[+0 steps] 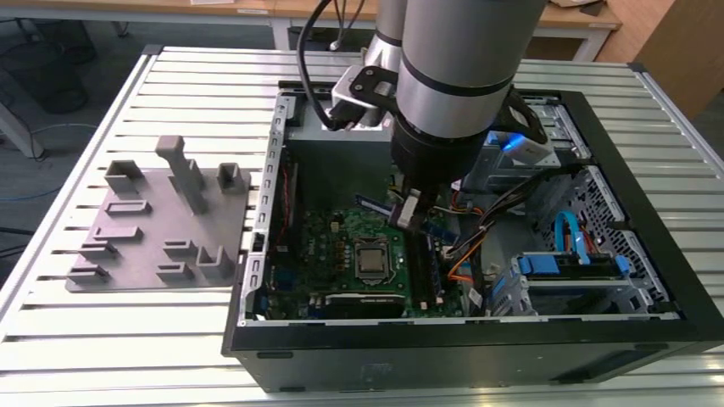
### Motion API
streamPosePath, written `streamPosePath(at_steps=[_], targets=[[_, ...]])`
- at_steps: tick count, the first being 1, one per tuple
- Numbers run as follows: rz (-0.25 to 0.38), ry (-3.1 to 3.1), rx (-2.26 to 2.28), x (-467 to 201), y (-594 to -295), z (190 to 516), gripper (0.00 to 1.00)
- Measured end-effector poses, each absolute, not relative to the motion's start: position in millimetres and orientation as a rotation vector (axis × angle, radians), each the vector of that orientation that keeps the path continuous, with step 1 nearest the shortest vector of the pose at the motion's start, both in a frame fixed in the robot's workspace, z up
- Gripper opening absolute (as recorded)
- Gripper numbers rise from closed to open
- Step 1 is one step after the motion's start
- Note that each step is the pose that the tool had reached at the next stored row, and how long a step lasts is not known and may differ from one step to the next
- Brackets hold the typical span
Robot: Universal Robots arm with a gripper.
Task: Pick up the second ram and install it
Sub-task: 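Insert the second ram into the second slot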
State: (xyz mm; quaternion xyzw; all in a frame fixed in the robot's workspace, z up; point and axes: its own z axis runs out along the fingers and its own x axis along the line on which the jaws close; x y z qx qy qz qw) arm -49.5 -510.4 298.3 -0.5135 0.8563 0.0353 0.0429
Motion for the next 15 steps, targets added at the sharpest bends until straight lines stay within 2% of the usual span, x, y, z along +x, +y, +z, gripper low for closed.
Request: streamPosePath(at_steps=[15], targets=[[0.103, 2.676, -1.467, -49.5, -510.5, 298.2, 0.13]])
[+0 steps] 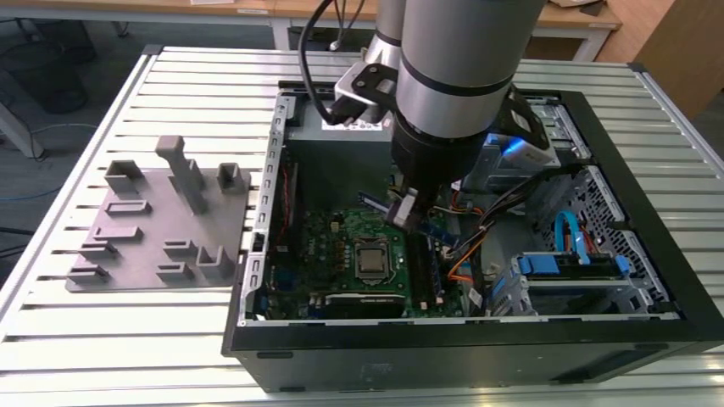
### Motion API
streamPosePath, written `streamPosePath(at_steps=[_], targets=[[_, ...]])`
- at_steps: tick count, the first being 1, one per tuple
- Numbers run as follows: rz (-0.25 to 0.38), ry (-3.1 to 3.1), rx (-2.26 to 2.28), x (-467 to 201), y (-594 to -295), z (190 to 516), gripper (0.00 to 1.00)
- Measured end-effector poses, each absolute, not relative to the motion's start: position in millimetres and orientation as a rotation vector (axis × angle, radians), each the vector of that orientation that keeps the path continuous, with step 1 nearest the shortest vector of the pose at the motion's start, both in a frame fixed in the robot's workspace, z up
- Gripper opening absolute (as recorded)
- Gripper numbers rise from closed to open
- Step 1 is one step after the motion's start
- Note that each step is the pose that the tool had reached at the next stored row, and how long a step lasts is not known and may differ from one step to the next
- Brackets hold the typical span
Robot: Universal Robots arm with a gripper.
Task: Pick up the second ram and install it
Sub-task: 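Insert the second ram into the second slot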
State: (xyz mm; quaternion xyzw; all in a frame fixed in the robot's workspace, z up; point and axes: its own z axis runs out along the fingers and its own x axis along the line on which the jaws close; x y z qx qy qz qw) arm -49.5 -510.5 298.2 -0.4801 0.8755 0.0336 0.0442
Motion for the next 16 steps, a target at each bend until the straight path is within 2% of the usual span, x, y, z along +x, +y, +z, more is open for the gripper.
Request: streamPosePath(at_steps=[16], targets=[[0.096, 2.738, -1.341, -49.5, -510.5, 298.0, 0.13]])
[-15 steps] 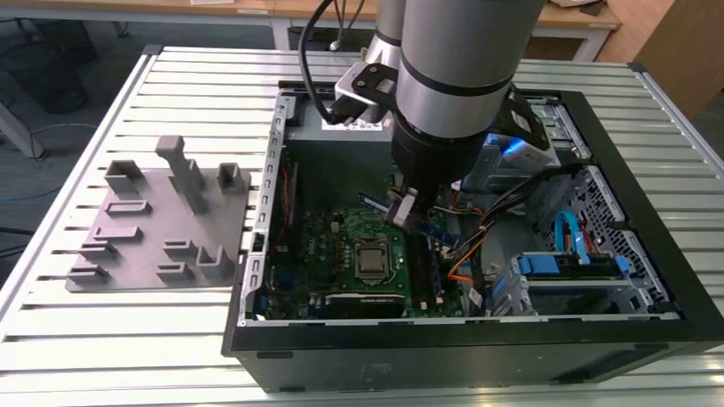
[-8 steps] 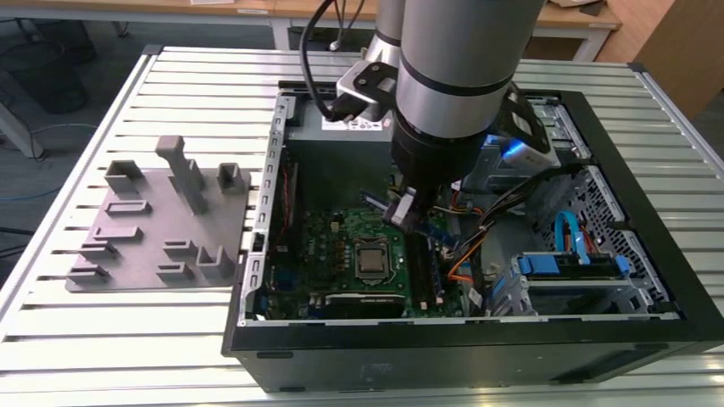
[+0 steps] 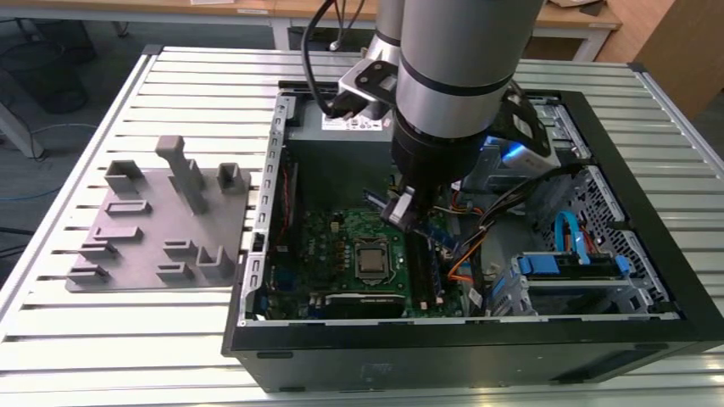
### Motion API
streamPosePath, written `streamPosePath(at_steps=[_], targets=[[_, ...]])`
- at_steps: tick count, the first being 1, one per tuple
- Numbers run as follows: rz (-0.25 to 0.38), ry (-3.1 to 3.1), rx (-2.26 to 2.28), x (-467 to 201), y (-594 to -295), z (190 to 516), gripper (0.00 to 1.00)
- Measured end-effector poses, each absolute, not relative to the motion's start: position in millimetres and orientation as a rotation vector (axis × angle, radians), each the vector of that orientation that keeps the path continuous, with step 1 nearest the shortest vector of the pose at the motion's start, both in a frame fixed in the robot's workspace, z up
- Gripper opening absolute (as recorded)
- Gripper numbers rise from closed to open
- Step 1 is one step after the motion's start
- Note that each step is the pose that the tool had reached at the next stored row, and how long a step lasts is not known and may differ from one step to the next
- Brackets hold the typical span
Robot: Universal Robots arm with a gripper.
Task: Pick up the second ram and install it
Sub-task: 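Insert the second ram into the second slot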
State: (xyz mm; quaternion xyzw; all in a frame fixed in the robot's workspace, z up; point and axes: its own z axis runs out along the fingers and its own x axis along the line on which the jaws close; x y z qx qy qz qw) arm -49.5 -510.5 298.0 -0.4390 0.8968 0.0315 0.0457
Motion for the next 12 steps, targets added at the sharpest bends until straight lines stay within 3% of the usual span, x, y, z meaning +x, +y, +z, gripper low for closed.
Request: streamPosePath(at_steps=[12], targets=[[0.091, 2.783, -1.240, -49.5, -510.4, 297.9, 0.13]])
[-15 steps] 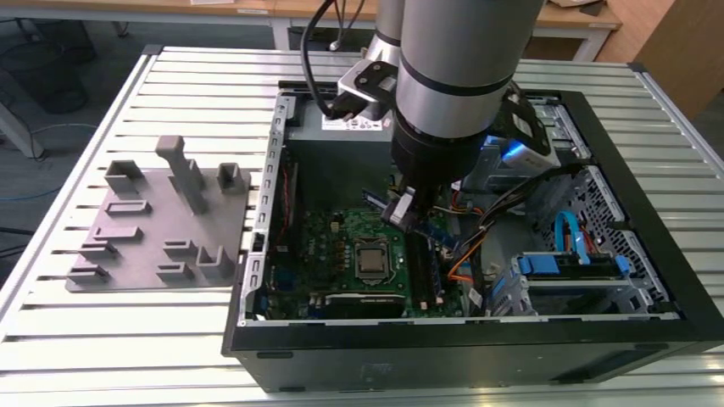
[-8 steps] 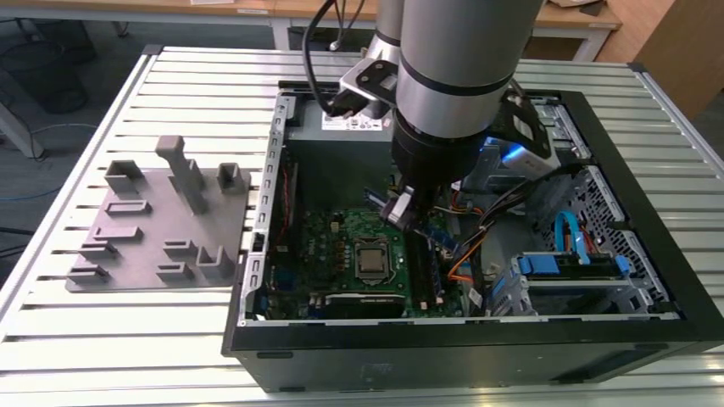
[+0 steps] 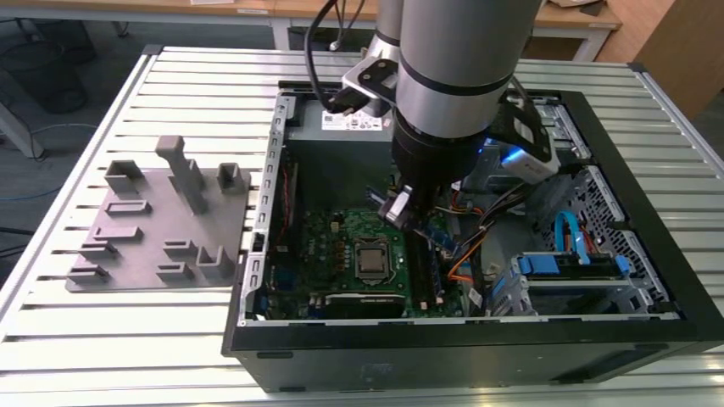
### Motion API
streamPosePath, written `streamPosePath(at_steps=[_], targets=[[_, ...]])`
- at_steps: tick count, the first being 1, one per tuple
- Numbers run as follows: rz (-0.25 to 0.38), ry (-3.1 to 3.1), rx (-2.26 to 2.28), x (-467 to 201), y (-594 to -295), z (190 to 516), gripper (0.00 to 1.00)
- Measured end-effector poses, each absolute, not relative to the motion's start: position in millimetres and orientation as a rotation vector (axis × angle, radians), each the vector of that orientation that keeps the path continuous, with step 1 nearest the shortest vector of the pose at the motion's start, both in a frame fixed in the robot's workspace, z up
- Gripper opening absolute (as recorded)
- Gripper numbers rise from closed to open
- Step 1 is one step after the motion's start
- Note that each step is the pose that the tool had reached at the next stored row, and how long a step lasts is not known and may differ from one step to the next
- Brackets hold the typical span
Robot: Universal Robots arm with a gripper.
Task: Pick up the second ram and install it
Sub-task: 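Insert the second ram into the second slot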
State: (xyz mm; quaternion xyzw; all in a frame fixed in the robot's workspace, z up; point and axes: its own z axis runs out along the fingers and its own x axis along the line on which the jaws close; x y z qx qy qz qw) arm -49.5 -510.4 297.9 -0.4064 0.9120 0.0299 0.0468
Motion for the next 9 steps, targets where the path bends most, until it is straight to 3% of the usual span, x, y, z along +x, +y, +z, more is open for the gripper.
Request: streamPosePath(at_steps=[9], targets=[[0.087, 2.812, -1.168, -49.5, -510.5, 297.9, 0.13]])
